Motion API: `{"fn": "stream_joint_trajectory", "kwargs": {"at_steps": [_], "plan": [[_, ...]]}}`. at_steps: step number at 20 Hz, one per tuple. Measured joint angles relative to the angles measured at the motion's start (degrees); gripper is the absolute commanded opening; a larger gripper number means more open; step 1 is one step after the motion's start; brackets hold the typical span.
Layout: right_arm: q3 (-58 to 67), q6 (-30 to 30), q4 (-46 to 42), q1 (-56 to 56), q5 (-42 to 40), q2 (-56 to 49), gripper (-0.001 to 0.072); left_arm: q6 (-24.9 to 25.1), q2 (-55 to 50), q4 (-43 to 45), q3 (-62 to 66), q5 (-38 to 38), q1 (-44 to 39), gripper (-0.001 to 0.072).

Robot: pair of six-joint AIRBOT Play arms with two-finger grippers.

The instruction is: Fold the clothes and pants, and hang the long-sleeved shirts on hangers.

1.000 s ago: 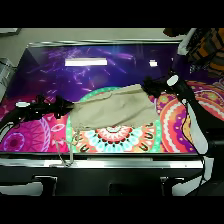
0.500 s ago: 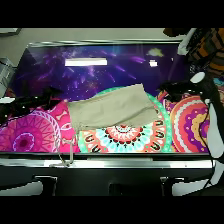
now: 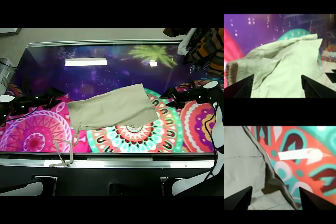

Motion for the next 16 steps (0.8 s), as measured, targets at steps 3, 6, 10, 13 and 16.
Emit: {"fn": "stream_joint_trajectory", "kwargs": {"at_steps": [3,6,10,13,16], "plan": [[0.0,-2.29,3.91,-0.2,0.26,-2.86,0.0689,0.07,0.04,0.17,0.0,-0.02,-0.59,0.0675],[0.0,-3.39,5.92,0.07,-0.07,-4.76,0.0688,0.07,0.04,0.2,0.0,-0.09,-0.81,0.0675],[0.09,-3.43,7.3,3.08,-0.17,-6.84,0.0678,0.07,0.04,0.22,0.0,-0.13,-1.18,0.0675],[0.13,-2.12,7.04,6.19,-0.07,-8.04,0.0575,-0.11,0.04,0.02,0.0,-0.13,-1.51,0.0675],[-0.04,-1.51,5.03,8.68,-1.14,-8.72,0.0075,-0.13,0.04,-0.31,0.0,-0.13,-1.79,0.0669]]}}
